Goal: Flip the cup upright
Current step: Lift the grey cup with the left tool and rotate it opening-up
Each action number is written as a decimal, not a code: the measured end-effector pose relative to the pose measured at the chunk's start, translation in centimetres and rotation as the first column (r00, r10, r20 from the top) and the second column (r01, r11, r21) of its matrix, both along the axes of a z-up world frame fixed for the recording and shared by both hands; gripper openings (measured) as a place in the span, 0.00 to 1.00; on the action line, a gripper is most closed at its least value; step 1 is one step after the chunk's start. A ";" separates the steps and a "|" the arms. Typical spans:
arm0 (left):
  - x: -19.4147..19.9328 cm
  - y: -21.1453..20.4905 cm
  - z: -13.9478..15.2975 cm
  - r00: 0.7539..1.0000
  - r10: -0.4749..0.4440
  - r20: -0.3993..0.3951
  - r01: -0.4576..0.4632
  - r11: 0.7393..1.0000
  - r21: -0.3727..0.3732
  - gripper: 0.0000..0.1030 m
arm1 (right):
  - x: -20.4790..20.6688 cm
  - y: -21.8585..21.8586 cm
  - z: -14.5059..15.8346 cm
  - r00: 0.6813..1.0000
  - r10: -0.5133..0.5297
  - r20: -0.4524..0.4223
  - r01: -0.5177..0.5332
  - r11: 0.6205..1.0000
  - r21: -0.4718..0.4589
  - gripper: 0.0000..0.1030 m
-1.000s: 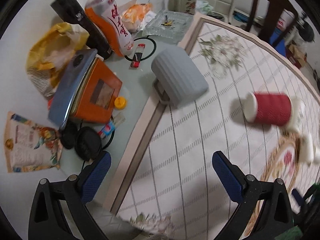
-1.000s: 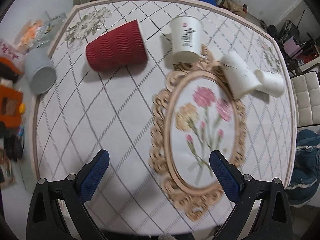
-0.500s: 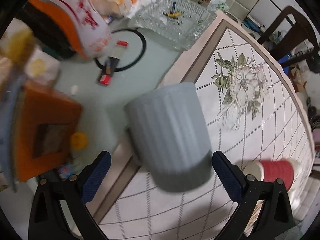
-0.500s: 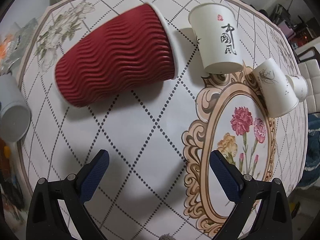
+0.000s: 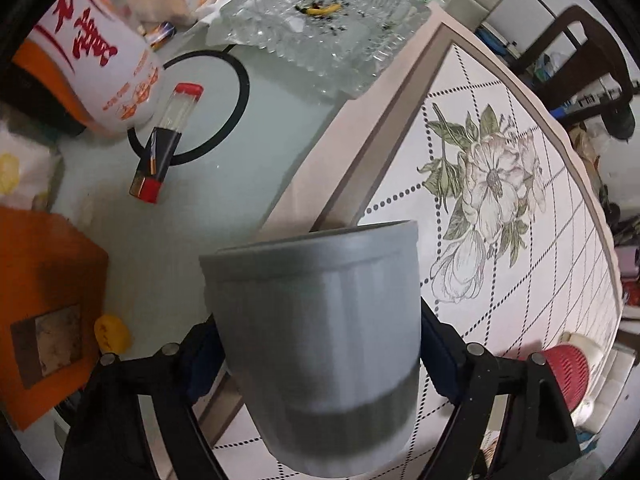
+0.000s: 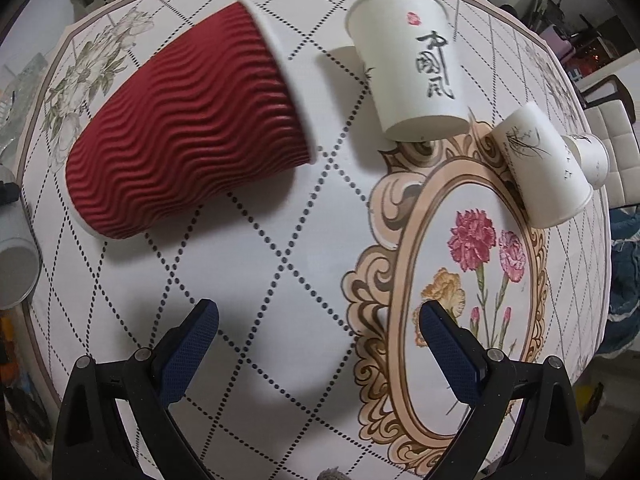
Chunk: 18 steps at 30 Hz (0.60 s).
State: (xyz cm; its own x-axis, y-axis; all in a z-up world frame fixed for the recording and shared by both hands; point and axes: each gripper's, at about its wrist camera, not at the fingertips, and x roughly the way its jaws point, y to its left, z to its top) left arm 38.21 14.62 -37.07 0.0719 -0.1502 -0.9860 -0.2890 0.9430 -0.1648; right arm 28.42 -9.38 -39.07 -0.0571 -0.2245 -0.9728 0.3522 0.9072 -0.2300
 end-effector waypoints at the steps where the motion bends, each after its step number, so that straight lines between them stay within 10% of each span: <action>1: -0.1 0.0 -0.1 1.000 -0.014 0.003 0.013 1.000 0.009 0.80 | -0.1 -0.3 0.2 1.000 -0.002 0.003 0.002 1.000 -0.004 0.99; 18: -6.7 -3.0 6.0 0.979 -0.148 0.139 0.134 0.985 0.106 0.79 | -5.8 -4.5 4.7 0.996 -0.046 0.075 0.048 0.998 -0.029 0.99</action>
State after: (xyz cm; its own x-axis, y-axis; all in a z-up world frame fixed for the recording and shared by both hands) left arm 31.51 11.62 -31.05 0.2009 -0.0751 -0.9767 -0.1318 0.9859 -0.1029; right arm 22.63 -13.90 -34.37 0.0035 -0.2530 -0.9674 0.4113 0.8822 -0.2293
